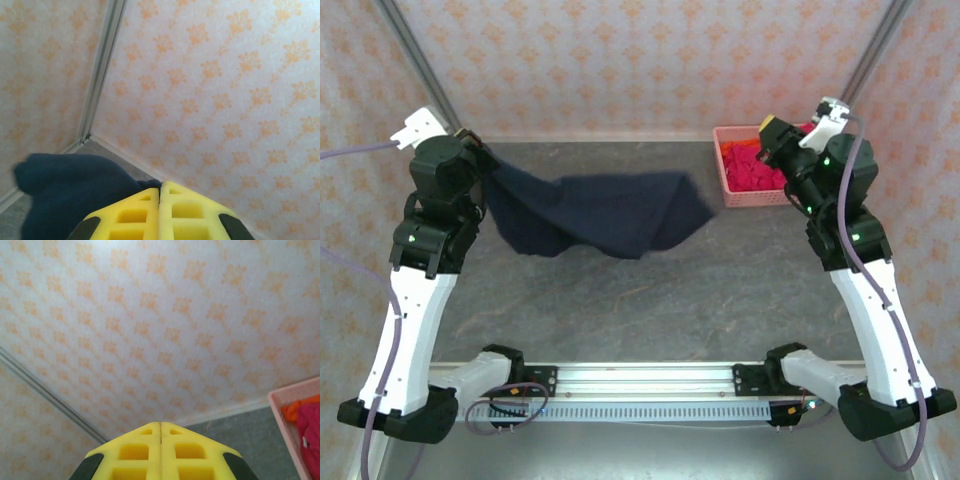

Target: Fold and stack the t-shirts

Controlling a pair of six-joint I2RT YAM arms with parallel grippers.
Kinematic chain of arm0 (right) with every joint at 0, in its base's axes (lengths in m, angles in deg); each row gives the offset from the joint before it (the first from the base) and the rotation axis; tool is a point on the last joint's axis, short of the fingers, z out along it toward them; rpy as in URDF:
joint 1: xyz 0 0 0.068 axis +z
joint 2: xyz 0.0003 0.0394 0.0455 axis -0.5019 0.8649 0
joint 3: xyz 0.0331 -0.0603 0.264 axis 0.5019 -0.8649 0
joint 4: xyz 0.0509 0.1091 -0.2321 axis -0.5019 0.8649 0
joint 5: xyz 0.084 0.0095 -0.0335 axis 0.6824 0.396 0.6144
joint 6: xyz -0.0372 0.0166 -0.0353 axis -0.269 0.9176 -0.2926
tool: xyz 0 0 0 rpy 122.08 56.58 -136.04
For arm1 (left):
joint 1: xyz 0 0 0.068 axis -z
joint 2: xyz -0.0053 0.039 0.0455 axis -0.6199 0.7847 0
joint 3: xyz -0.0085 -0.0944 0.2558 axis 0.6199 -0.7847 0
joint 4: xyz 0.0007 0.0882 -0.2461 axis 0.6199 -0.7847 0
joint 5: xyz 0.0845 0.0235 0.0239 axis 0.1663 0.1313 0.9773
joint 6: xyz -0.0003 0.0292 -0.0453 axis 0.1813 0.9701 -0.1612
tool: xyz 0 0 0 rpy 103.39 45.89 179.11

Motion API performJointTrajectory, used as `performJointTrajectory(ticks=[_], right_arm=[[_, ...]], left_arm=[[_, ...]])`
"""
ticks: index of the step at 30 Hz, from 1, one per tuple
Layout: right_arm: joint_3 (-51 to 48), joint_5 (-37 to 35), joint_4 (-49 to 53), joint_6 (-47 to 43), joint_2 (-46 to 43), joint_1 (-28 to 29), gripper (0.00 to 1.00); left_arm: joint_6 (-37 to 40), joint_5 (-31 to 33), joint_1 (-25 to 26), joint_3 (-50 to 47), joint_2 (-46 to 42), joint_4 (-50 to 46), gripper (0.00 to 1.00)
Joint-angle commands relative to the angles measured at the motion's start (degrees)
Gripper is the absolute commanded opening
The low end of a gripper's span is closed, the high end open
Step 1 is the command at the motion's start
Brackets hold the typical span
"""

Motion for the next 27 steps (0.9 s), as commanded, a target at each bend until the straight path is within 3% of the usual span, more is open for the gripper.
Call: performJointTrajectory(ticks=[1, 5, 6, 9, 12, 18, 22, 27], right_arm=[[4.04, -2.93, 3.95, -1.60, 4.69, -0.22, 0.00], [5.45, 4.67, 2.16, -0.95, 12.02, -0.13, 0.00], [3.79, 6.76, 0.30, -0.35, 13.39, 0.09, 0.15], [-1.33, 6.79, -2.96, -1.73, 15.49, 2.73, 0.47], [-7.11, 5.74, -6.38, -3.14, 17.82, 7.15, 0.62], [-17.33, 7.37, -18.14, -3.35, 25.19, 17.41, 0.71], [-21.13, 10.10, -25.33, 0.75, 30.22, 21.11, 0.71], [-25.86, 11.96, -31.91, 3.84, 30.60, 21.66, 0.73]], left_arm=[[3.02, 3.77, -0.29, 3.67, 4.07, -2.09, 0.00], [3.28, 1.05, -0.27, 7.14, 10.09, -3.17, 0.00], [3.01, 0.39, -0.27, 6.48, 10.92, -3.02, 0.00], [1.85, -0.06, -0.27, 1.54, 11.13, -0.83, 0.00], [1.44, 1.54, -0.27, -3.45, 10.86, 0.75, 0.00], [0.37, 1.83, -2.49, -8.46, 12.56, 1.40, 0.00], [-0.75, -3.56, -2.26, -7.71, 14.71, 1.61, 0.00], [-0.21, -1.99, 5.90, -3.13, 18.45, 1.69, 0.00]])
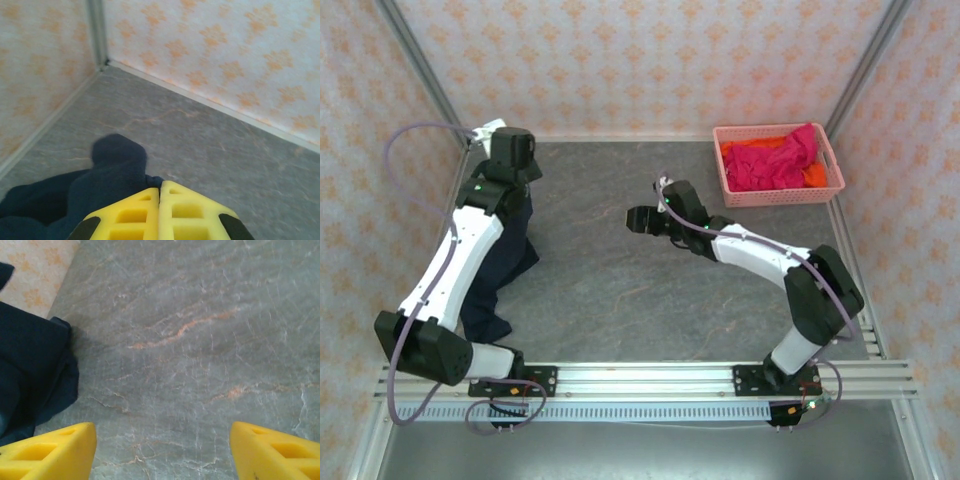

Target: Fold and stack the t-shirts

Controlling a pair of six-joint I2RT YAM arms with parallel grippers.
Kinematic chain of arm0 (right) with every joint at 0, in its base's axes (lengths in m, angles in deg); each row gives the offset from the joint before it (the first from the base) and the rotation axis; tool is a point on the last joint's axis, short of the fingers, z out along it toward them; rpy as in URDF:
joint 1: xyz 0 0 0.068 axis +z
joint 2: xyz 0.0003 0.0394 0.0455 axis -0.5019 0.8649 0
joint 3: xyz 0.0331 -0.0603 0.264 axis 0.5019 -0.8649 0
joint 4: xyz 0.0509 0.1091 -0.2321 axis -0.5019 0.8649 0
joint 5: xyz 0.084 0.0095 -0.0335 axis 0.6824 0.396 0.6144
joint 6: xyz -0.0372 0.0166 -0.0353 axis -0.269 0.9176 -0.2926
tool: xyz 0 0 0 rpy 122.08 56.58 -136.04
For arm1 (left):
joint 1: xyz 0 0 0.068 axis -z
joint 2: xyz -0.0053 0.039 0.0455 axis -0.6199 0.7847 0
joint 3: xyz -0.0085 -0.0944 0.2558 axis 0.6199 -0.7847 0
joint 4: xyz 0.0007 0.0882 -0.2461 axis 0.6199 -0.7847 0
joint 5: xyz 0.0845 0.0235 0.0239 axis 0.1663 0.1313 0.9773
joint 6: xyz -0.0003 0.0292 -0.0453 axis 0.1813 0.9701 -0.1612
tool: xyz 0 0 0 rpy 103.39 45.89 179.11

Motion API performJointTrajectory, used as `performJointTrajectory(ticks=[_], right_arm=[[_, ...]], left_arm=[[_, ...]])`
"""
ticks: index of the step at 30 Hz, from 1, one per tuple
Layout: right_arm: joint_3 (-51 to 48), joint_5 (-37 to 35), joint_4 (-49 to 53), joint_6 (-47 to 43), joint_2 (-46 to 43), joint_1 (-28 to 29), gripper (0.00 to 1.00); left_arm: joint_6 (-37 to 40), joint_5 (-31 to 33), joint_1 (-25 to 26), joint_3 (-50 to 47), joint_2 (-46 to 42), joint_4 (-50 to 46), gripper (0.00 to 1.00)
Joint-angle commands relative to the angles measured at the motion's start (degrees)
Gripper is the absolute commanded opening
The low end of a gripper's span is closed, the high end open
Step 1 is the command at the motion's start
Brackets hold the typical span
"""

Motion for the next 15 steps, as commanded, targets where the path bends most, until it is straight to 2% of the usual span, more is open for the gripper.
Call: performJointTrajectory(ticks=[1, 5, 10, 12, 15], right_arm=[[-1.85, 1.82, -9.97, 2.24, -0.98, 0.51, 0.73], [-2.77, 1.07, -12.67, -0.90, 1.67, 5.13, 0.75], [-0.36, 1.04, -17.08, -1.19, 8.76, 10.33, 0.76], [0.43, 1.92, -19.32, 0.24, 10.74, 10.89, 0.76], [-1.69, 1.05, -22.52, 1.07, 9.18, 10.87, 0.76]], left_arm=[[-1.32, -0.18, 4.35, 4.93, 2.37, 2.00, 0.00], [-2.21, -1.97, 5.63, 11.00, 7.39, 1.12, 0.00], [-4.52, -8.78, 5.87, 18.97, 13.87, -1.80, 0.00], [-4.06, -10.63, 7.87, 22.99, 16.50, -2.55, 0.00], [-0.72, -9.52, 13.84, 34.50, 22.73, -8.61, 0.00]])
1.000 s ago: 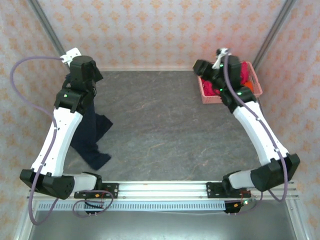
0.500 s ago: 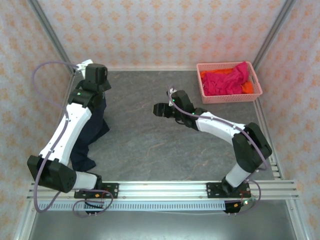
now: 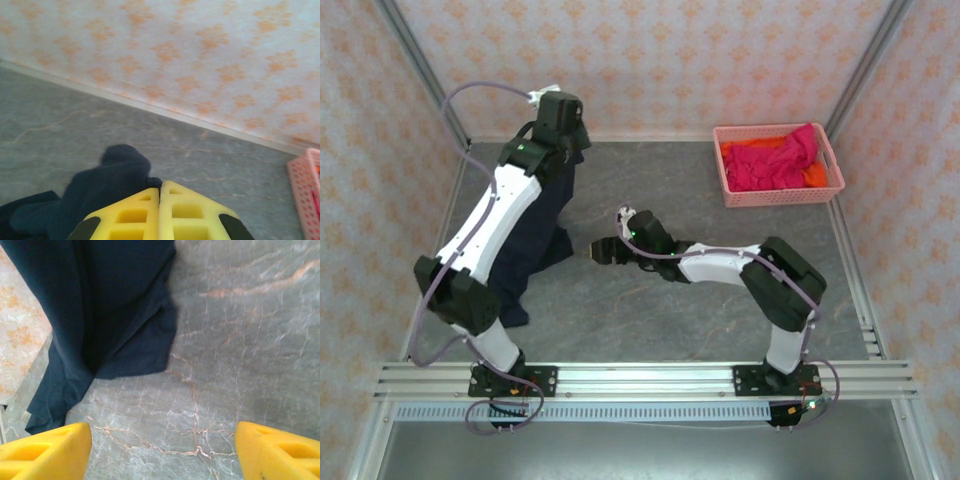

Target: Fold and stack the t-shirts

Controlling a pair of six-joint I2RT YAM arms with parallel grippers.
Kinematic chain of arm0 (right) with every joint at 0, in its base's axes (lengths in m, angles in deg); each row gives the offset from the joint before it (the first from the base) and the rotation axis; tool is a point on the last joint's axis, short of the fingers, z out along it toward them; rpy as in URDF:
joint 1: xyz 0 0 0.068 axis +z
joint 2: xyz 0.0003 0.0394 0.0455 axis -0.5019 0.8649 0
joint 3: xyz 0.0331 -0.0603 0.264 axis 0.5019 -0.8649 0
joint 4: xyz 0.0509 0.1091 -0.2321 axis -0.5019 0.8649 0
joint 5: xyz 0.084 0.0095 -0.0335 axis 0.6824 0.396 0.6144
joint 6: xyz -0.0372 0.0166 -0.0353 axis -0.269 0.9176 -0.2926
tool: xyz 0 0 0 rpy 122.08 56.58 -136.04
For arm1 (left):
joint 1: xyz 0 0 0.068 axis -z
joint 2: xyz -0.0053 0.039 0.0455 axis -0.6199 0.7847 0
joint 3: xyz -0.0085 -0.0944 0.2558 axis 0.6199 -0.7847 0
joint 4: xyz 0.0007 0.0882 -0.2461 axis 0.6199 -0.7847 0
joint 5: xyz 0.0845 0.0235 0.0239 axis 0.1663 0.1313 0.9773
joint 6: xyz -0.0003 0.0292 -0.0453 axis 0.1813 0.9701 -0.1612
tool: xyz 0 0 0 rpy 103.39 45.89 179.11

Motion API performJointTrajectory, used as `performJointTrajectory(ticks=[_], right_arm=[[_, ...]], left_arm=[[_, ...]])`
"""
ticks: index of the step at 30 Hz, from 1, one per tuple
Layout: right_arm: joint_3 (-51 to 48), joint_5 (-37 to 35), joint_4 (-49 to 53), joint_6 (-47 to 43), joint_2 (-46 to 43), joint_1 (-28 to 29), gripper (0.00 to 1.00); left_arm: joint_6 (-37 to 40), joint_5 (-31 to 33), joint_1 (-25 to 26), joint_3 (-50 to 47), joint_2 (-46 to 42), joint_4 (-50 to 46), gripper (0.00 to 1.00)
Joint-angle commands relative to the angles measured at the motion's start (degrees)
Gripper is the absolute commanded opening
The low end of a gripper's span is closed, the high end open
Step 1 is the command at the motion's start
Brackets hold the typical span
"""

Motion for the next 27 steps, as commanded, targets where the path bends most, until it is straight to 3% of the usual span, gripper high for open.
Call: performJointTrajectory(ticks=[1, 7, 11, 18, 27], right_arm=[[-0.93, -1.72, -5.40, -0.34, -3.32, -0.55, 0.77], [-7.72, -6.71, -2.86, -3.01, -11.66, -0.55, 0.77], [-9.56, -8.18, -3.03, -2.37, -11.57, -0.30, 0.77], [-5.54, -15.39, -3.48, 1.90, -3.92, 0.67, 0.77], [10.94, -23.26, 3.94, 1.74, 10.85, 2.09, 0.76]], left_arm=[[2.07, -1.55, 6.66, 11.36, 4.64, -5.26, 0.00], [1.12, -0.72, 14.19, 24.65, 13.50, -6.52, 0.00], [-1.05, -0.11, 14.91, 29.49, 17.80, -7.85, 0.00], [-0.95, 2.33, 13.49, 29.52, 20.35, -7.81, 0.00], [-1.02, 0.75, 12.41, 29.61, 21.47, -8.24, 0.00]])
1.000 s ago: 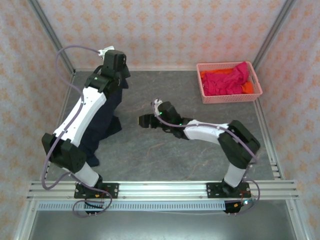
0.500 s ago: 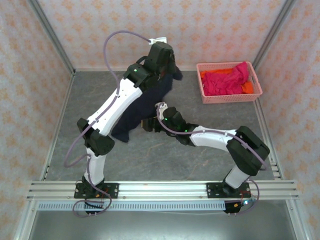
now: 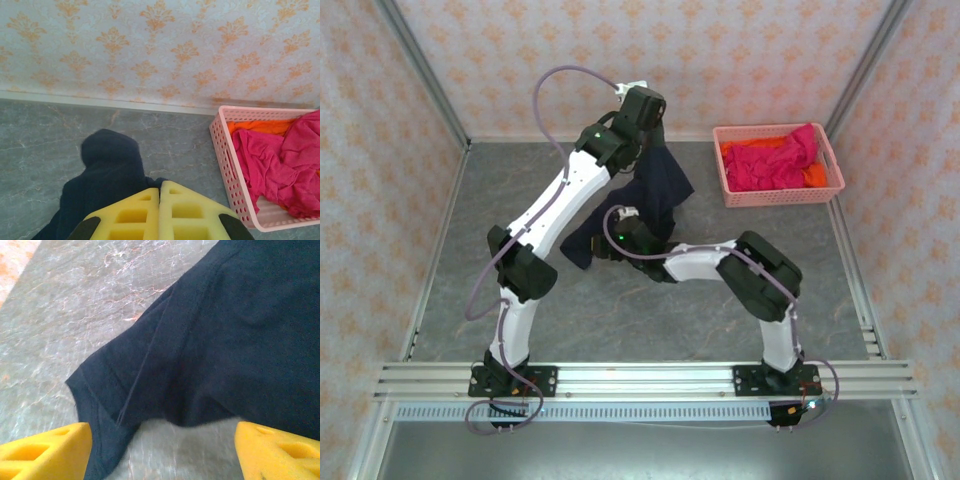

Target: Fold and stack the t-shirts

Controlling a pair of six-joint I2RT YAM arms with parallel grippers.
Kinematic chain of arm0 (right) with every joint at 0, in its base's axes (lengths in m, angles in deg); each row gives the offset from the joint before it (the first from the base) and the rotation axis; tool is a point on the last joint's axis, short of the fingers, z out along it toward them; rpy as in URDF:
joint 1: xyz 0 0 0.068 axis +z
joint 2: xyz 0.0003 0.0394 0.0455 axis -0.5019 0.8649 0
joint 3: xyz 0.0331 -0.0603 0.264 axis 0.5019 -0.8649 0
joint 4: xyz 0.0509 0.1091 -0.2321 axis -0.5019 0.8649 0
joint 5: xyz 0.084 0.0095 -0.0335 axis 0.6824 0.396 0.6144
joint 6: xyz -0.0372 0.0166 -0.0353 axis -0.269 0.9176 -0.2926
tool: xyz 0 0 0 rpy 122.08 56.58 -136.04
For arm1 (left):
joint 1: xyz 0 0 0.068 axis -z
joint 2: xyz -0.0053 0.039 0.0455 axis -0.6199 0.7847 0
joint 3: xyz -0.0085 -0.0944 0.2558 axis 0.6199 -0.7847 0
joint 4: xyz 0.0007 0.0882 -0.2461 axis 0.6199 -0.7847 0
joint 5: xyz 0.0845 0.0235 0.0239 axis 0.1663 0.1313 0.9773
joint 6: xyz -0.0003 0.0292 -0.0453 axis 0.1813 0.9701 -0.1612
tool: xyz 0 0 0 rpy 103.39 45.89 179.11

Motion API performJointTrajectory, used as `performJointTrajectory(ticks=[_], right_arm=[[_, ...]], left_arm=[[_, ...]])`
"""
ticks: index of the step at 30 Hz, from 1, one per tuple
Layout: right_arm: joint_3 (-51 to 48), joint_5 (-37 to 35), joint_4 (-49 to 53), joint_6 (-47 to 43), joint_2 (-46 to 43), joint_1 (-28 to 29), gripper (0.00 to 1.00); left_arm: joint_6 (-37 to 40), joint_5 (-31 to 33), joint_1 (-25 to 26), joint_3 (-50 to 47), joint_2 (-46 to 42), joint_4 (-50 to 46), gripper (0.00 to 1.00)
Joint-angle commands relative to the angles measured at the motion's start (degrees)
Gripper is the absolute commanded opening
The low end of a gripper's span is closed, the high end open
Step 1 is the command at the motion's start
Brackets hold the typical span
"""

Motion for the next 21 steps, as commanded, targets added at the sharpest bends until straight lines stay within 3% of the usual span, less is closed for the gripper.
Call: performJointTrajectory(ticks=[1, 8, 15, 18, 19, 21], right_arm=[[6.39, -7.57, 4.84, -0.48, 2.48, 0.50, 0.76], [19.26, -16.81, 15.50, -2.30, 10.49, 0.15, 0.78], [28.01, -15.88, 21.79, -3.99, 18.04, -1.08, 0.72], [31.91, -14.12, 25.92, -4.78, 20.39, -1.52, 0.63], [32.32, -13.48, 26.50, -4.59, 20.56, -1.64, 0.56], [31.09, -12.79, 26.41, -4.15, 19.50, -1.72, 0.31]], left_arm=[[-0.26, 0.60, -0.44, 1.85, -0.47, -1.49, 0.00], [-0.36, 0.20, -1.02, 0.38, -1.68, -1.68, 0.00], [-0.53, 0.05, -1.38, -0.04, -2.05, -1.93, 0.00], [-0.27, 0.05, -1.43, -0.26, -2.23, -2.01, 0.00], [-0.26, 0.12, -1.57, -0.34, -2.27, -2.02, 0.00], [-0.26, 0.23, -1.97, -0.56, -2.39, -2.18, 0.00]])
